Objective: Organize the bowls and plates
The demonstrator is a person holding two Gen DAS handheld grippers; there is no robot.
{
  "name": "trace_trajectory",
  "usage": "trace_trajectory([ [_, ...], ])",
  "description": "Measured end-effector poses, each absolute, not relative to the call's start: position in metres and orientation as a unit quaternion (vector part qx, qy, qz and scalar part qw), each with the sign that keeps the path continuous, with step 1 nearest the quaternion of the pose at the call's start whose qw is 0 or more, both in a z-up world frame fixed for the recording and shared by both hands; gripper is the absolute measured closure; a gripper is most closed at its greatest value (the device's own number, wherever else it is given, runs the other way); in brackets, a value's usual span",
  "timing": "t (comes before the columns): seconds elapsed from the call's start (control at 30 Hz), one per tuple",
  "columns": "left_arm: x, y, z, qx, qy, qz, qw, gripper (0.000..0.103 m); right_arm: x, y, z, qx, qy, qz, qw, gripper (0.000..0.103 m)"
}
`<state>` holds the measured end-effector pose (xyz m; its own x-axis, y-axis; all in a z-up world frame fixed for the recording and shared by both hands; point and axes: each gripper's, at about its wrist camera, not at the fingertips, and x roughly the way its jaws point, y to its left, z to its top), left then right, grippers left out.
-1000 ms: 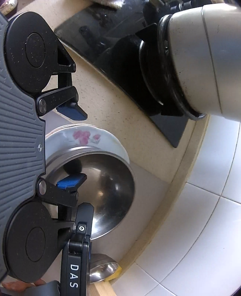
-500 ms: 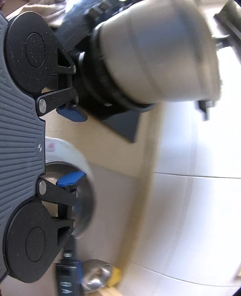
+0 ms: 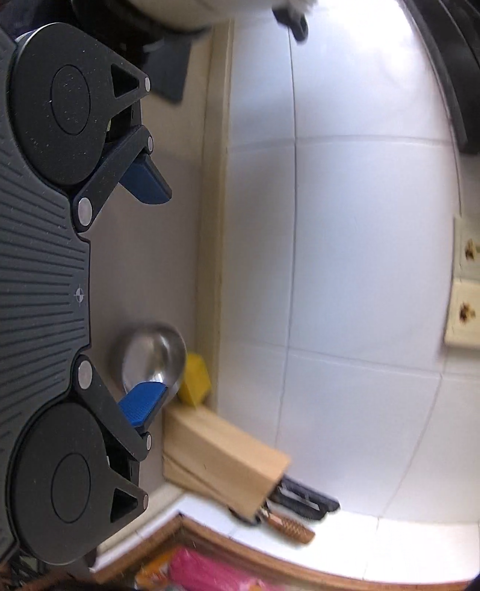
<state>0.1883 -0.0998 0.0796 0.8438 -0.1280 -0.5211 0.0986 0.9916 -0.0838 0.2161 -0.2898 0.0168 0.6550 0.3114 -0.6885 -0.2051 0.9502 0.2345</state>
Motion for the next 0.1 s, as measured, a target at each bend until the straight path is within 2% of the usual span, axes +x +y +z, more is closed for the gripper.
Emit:
trace_trajectory([
  [0.1,0.190,-0.122,0.075,-0.021,0.271,-0.073,0.960,0.005,0.207,-0.326,0.008,0.078,0.397,0.099,0.909,0.045],
])
